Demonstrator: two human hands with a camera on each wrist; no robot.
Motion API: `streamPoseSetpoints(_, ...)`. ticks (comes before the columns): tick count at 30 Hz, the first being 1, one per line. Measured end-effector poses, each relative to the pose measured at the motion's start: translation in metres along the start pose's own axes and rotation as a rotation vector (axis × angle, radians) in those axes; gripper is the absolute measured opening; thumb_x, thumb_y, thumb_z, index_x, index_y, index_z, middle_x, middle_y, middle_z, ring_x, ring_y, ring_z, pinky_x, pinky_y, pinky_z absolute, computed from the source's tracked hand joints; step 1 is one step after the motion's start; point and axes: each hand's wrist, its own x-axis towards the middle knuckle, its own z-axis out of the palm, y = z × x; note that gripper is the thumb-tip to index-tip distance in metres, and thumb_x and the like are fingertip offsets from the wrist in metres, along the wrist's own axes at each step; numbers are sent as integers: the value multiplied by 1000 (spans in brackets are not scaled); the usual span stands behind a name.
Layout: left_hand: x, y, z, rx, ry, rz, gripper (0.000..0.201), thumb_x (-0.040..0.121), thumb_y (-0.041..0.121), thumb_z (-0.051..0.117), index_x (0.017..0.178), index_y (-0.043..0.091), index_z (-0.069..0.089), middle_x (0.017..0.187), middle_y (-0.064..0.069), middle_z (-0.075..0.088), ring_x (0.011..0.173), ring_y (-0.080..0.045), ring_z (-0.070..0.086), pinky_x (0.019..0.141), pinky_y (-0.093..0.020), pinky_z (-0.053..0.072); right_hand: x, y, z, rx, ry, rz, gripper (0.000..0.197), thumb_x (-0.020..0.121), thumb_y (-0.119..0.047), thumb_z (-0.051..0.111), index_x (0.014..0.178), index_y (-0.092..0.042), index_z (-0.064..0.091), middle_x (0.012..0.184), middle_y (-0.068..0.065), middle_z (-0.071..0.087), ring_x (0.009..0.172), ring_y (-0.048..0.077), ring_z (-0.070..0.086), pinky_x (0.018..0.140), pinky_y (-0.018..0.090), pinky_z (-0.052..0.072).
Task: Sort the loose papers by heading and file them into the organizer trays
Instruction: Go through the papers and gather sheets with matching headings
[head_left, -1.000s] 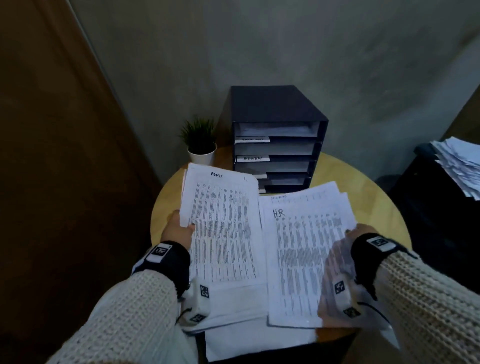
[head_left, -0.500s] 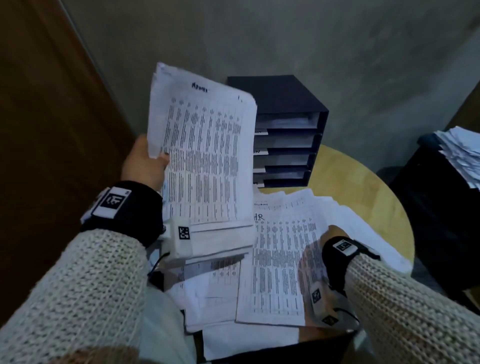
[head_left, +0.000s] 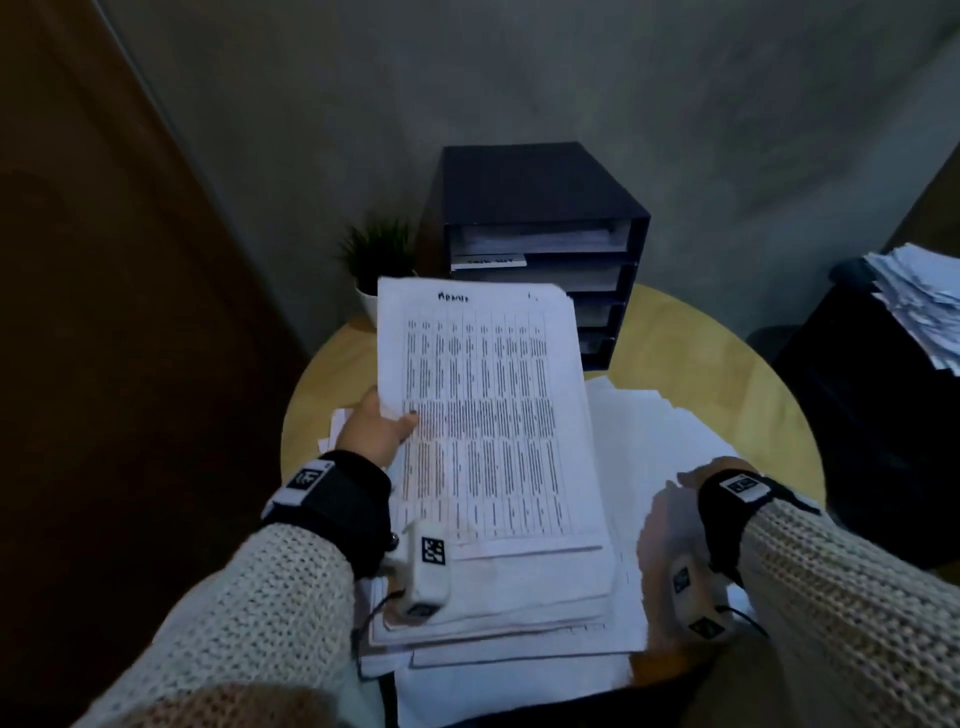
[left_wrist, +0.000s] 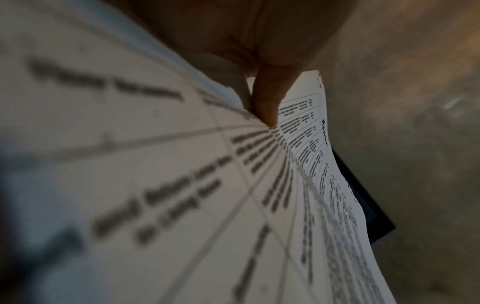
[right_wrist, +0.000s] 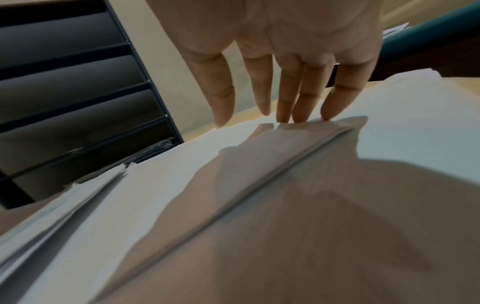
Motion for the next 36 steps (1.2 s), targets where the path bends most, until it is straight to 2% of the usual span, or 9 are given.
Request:
streamPoseSetpoints(1, -2, -7, 5, 43, -25, -19, 46, 91, 9, 58, 135, 8, 44, 129, -5, 55, 118, -26, 53, 106, -39, 39, 4, 5, -3, 63, 3, -29, 43, 96, -18, 54, 135, 0, 47, 140, 16, 48, 128, 27, 49, 73, 27, 46)
streamPoseSetpoints(4, -8, -27, 16, 105, -97, -99, 53, 94, 15, 55, 142, 10, 35, 139, -6, 49, 126, -28, 48, 106, -35, 37, 16, 12, 1, -80, 45, -49, 53, 103, -38, 31, 141, -3, 36, 146, 13, 40, 135, 25, 41, 101, 30, 36)
streamPoseSetpoints(9, -14, -55, 28, 212, -190, -163, 62, 95, 22, 53, 149, 16, 23, 148, -5, 39, 133, -27, 42, 109, -34, 34, 14, 11, 1, -283, 54, -76, 63, 98, -54, 32, 136, -5, 43, 135, 16, 50, 124, 27, 50, 85, 32, 37)
streamPoseSetpoints(14, -18, -69, 26, 297, -149, -191, 58, 96, 20, 52, 147, 12, 25, 148, -8, 39, 132, -27, 42, 108, -32, 34, 14, 9, -7, -265, 138, -108, 54, 101, -46, 29, 127, -6, 54, 126, 12, 60, 114, 22, 60, 75, 25, 34)
streamPoseSetpoints(19, -18, -71, 21, 320, -129, -192, 56, 95, 18, 52, 146, 12, 27, 143, -9, 45, 129, -27, 46, 107, -31, 34, 17, 4, -20, -6, 243, -38, 46, 103, -32, 33, 136, -1, 42, 137, 19, 48, 123, 30, 50, 100, 35, 38)
streamPoseSetpoints(22, -17, -74, 19, 329, -120, -192, 56, 95, 19, 53, 145, 14, 30, 140, -8, 49, 126, -26, 48, 106, -31, 36, 14, 3, -39, 186, 289, -156, 38, 98, -14, 47, 132, 3, 50, 136, 22, 50, 125, 32, 50, 94, 32, 43)
streamPoseSetpoints(27, -19, -73, 18, 351, -103, -203, 55, 95, 18, 53, 144, 11, 30, 140, -9, 48, 125, -27, 49, 103, -30, 37, -4, -10, -67, 16, 404, -114, 38, 102, -22, 34, 127, 1, 50, 137, 20, 46, 129, 31, 44, 105, 37, 36)
streamPoseSetpoints(30, -19, -73, 16, 352, -85, -214, 54, 95, 17, 52, 144, 10, 30, 141, -10, 46, 127, -29, 47, 104, -32, 37, -10, -11, -87, 145, 548, -187, 28, 97, -20, 45, 106, 3, 59, 124, 24, 58, 116, 35, 55, 94, 37, 43)
streamPoseSetpoints(36, -22, -73, 14, 337, -61, -231, 57, 95, 16, 51, 146, 10, 26, 144, -11, 44, 128, -30, 45, 105, -34, 37, -45, -18, -127, 352, 731, -344, 29, 95, -16, 46, 106, 9, 56, 114, 31, 58, 106, 42, 55, 83, 38, 40)
